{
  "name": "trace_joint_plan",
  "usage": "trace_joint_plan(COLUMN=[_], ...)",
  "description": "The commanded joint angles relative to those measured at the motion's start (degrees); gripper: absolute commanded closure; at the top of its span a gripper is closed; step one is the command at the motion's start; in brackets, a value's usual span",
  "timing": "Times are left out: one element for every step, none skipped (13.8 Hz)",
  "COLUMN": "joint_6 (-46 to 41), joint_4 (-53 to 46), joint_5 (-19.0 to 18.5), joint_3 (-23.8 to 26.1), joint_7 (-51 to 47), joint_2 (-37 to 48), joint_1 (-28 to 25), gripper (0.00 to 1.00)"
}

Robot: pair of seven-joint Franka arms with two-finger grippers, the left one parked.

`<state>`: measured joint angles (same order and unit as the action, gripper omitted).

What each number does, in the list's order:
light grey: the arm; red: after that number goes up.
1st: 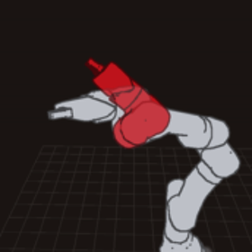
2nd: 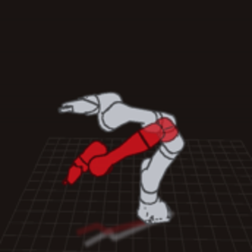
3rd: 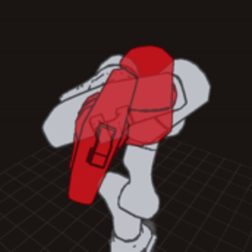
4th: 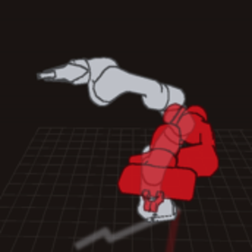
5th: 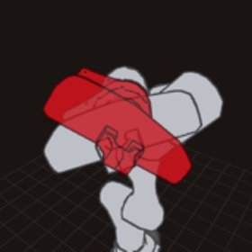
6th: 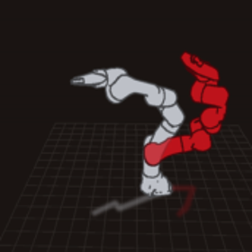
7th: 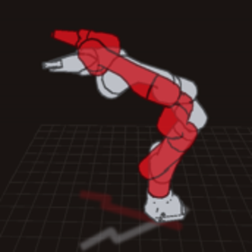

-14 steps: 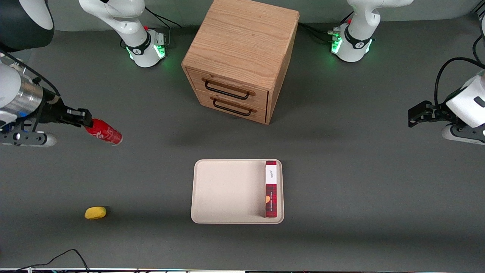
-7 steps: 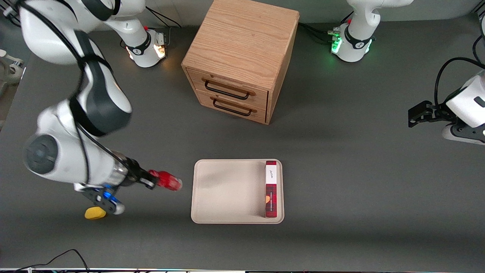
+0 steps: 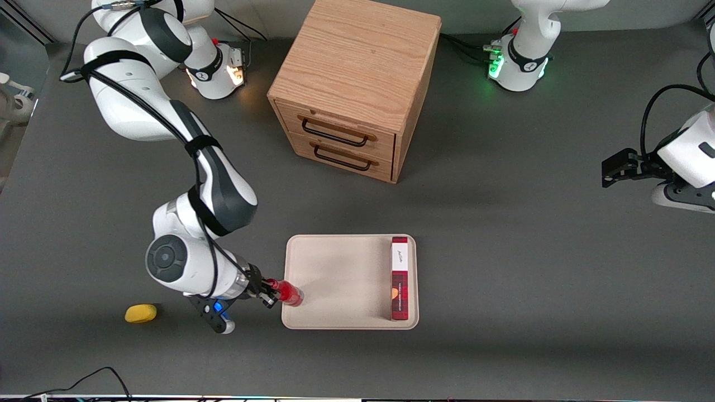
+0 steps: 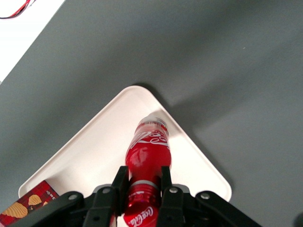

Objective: Place coke bottle on tray
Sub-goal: 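Open the right gripper, release the bottle upright, and withdraw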

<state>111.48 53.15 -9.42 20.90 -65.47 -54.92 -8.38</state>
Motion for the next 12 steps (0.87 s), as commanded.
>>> trace_joint_plan(joint_6=[0.5, 0.5, 0.2, -0.7, -4.0, -7.7, -13.3, -19.0, -23.5, -27.9, -34.2, -37.8], joint_4=[-3.0, -3.0, -3.0, -3.0, -3.1, -3.0, -3.0, -2.9, -2.8, -2.1, 0.0, 1.9], joint_5=[-2.5, -2.9, -4.1, -6.0, -6.7, -8.8, -10.9, -11.1, -11.1, -10.8, -9.9, -8.0], joint_3=[0.5, 0.5, 0.5, 0.9, 2.9, 5.0, 6.9, 9.5, 11.3, 12.4, 12.8, 12.4], joint_7=[-2.9, -2.8, -2.2, -1.9, -1.9, -1.8, -0.2, 5.0, 10.4, 16.3, 26.3, 32.0], joint_2=[-1.8, -1.9, -1.8, -1.4, -0.7, 1.8, 4.8, 8.0, 12.1, 16.4, 23.3, 27.3], joint_1=[-0.7, -0.6, -0.6, -0.5, 0.0, 0.8, 2.1, 3.9, 6.0, 8.0, 10.8, 12.9], gripper=[1.00, 0.70, 0.05, 0.00, 0.00, 0.00, 0.00, 0.00, 0.00, 0.00, 0.00, 0.00])
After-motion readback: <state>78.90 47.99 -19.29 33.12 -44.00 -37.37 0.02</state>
